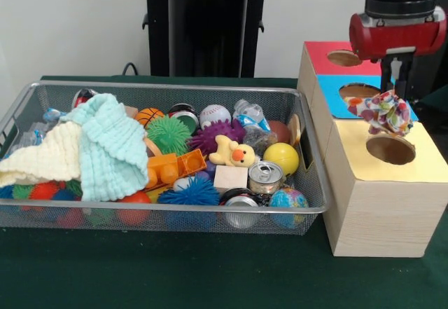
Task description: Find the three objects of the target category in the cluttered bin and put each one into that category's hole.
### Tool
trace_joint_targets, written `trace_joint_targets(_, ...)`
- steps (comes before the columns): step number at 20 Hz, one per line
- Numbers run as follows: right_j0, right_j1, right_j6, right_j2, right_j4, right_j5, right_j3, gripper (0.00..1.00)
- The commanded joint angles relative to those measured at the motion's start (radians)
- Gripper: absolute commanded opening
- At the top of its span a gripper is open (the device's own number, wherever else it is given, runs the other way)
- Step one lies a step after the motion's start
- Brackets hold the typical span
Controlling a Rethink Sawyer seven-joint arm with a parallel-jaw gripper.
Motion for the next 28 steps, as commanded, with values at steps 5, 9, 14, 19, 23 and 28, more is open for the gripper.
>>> trace_joint_targets(5,-0.071,0.14,0.18,0.086,0.006,-0.152,0.073,0.0)
trace_joint_targets(9,-0.087,0.157,0.179,0.111,0.014,-0.177,0.076,0.0)
trace_joint_targets(14,-0.114,0.161,0.174,0.162,0.021,-0.193,0.098,0.0)
trace_joint_targets(19,-0.131,0.134,0.192,0.207,0.04,-0.193,0.14,0.0)
trace_joint_targets(23,-0.128,0.132,0.166,0.213,0.03,-0.134,0.135,0.0)
trace_joint_targets(28,-0.111,0.141,0.18,0.192,0.05,-0.011,0.139,0.0)
